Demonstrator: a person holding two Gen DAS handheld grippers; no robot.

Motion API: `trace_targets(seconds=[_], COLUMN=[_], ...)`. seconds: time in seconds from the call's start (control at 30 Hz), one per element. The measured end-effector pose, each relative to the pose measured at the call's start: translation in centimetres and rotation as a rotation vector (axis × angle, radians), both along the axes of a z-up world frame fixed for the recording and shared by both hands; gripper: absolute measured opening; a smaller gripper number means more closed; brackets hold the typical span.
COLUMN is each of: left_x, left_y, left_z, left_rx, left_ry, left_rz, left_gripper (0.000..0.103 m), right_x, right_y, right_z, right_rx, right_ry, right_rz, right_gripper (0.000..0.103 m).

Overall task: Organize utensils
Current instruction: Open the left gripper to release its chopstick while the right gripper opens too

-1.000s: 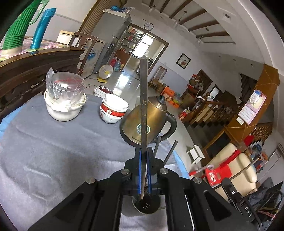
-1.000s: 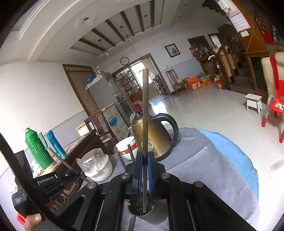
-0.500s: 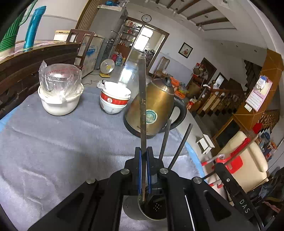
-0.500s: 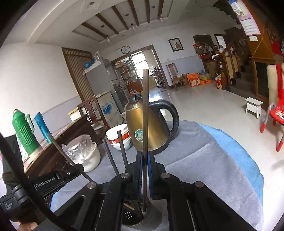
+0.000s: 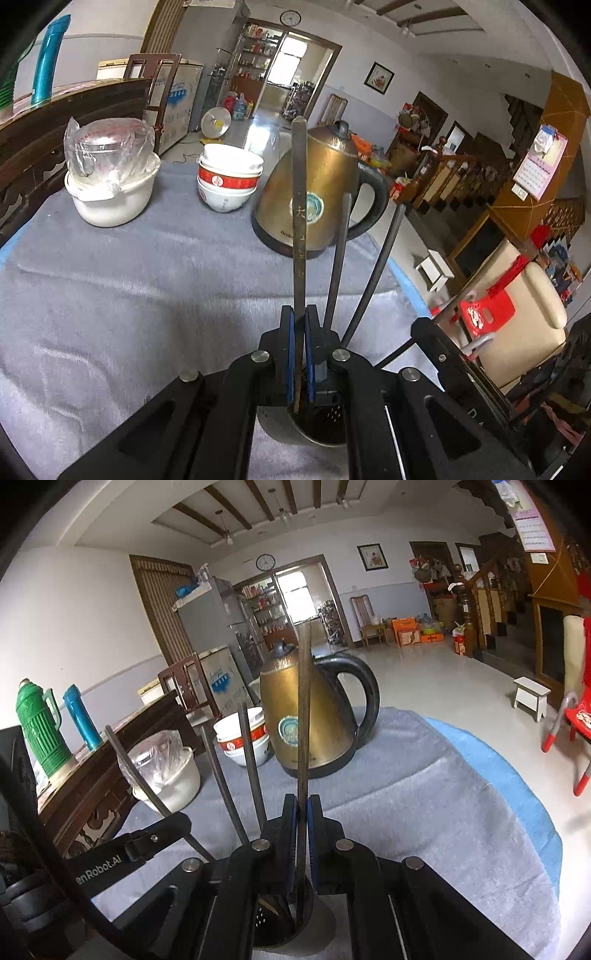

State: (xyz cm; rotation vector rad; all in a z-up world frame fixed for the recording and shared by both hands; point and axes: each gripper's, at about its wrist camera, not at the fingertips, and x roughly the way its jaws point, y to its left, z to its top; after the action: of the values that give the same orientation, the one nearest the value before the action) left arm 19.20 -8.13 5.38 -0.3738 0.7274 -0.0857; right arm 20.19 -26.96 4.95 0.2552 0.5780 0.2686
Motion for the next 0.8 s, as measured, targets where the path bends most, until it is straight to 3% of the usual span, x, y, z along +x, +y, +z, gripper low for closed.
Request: trace_targets(seconds=[0.3, 0.33, 0.4, 0.43, 0.47, 0.57, 0.63, 0.8], left_x=[-0.4, -0.5, -0.6, -0.9, -1.2, -2.1, -2.9, -6.1], left_y=[-0.2, -0.1, 0.0, 0.3, 0.5, 1.3, 2.1, 5.0], left_z=[0.3, 0.4, 0.6, 0.8, 1.1, 2.1, 2.6, 3.9], left_rx=[0.0, 0.001, 0.001, -0.009, -0.016, -0.031, -0.043, -0.041], left_ry=[0.029, 0.035, 0.043, 0.038, 0.029, 0.008, -0.004, -0.04], left_rz=[-0.003, 0.001, 0.014, 0.025, 0.032, 0.046, 0.048, 0.089], left_gripper=[0.007, 0.012, 0.032, 0.041, 0.043, 0.046, 0.05, 0.06], right_x=[0.3, 0.3, 0.4, 0.4, 0.4, -0.3, -0.9, -3.8], right_y=[-0.2, -0.2, -0.3, -0.3, -0.4, -1.0, -1.6, -3.3], right_z=[-0.7, -0.8, -0.8, -0.8, -0.7, -0.1, 0.5, 2.0], right_rx=[0.005, 0.001, -0.007, -0.009, -0.012, -0.007, 0.003, 0.027], right_ry=[0.054, 0.057, 0.072, 0.077, 0.081, 0.067, 0.049, -0.004], right_rz=[0.017, 0.016, 0.014, 0.013, 0.01, -0.008, -0.025, -0.063], right_gripper=[0.008, 0.008, 0.009, 0.013, 0.015, 0.034, 0.061, 0.064])
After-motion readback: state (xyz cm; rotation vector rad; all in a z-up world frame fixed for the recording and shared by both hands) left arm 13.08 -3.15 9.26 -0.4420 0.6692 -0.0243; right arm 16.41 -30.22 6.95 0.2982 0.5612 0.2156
